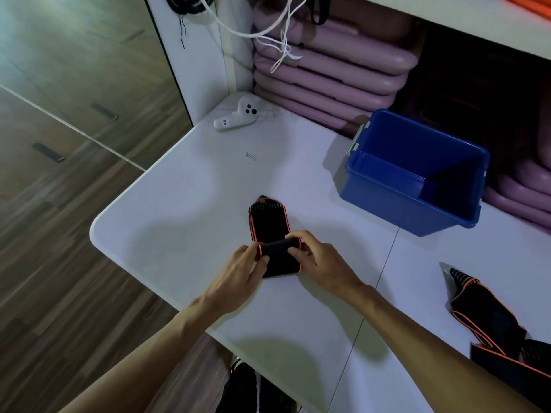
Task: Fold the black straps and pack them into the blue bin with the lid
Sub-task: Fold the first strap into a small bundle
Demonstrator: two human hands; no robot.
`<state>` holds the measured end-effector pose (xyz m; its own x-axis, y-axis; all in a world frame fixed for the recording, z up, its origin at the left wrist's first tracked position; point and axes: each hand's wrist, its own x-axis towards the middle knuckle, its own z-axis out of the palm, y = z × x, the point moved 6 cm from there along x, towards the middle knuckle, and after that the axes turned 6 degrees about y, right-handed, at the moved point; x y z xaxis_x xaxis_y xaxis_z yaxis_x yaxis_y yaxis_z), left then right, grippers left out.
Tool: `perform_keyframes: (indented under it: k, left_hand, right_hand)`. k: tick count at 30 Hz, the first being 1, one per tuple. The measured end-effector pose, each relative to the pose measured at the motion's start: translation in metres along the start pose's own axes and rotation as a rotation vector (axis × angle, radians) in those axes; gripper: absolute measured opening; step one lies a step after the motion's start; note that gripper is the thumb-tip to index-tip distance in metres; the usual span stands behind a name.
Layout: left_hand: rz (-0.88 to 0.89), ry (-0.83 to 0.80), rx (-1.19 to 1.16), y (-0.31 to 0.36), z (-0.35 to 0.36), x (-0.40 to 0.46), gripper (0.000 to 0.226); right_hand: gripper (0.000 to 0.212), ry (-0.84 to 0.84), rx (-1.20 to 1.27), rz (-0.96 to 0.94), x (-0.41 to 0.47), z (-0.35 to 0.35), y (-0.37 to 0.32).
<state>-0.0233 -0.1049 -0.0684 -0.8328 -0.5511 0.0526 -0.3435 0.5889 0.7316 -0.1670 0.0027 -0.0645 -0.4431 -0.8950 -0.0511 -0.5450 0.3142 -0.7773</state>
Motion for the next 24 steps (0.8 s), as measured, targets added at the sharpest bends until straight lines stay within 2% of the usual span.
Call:
perform_keyframes:
  k: [5, 11, 14, 17, 20, 22, 24]
  left_hand:
    - [-0.244, 0.079, -0.075, -0.015, 0.009, 0.005, 0.017]
    - [-0.307, 0.184, 0.024, -0.017, 0.012, 0.009, 0.014]
    - [-0.248, 0.193, 0.109, -0.014, 0.011, 0.013, 0.019]
    - [-0.166, 0.203, 0.187, -0.009, 0.001, 0.013, 0.045]
    - [0.103, 0.171, 0.355, -0.001, -0.004, 0.013, 0.047]
    - [0.244, 0.129, 0.410, -0.004, -0.003, 0.011, 0.042]
    - [0.277, 0.067, 0.411, -0.008, -0.001, 0.008, 0.046]
  right_hand:
    - [0.023, 0.035, 0.050, 0.096, 0.013, 0.015, 0.003]
    - [0.028, 0.117, 0.019, 0.175, 0.018, 0.021, 0.006]
    - [0.026, 0.195, -0.041, 0.192, 0.017, 0.023, 0.005]
    - [0.029, 0.273, -0.069, 0.183, 0.012, 0.021, 0.004]
    - [0.032, 0.230, -0.120, 0.055, 0.006, 0.016, -0.001]
    - [0.044, 0.162, -0.312, -0.088, -0.002, 0.014, -0.003]
    - [0.067, 0.084, -0.505, -0.189, -0.010, 0.013, 0.002]
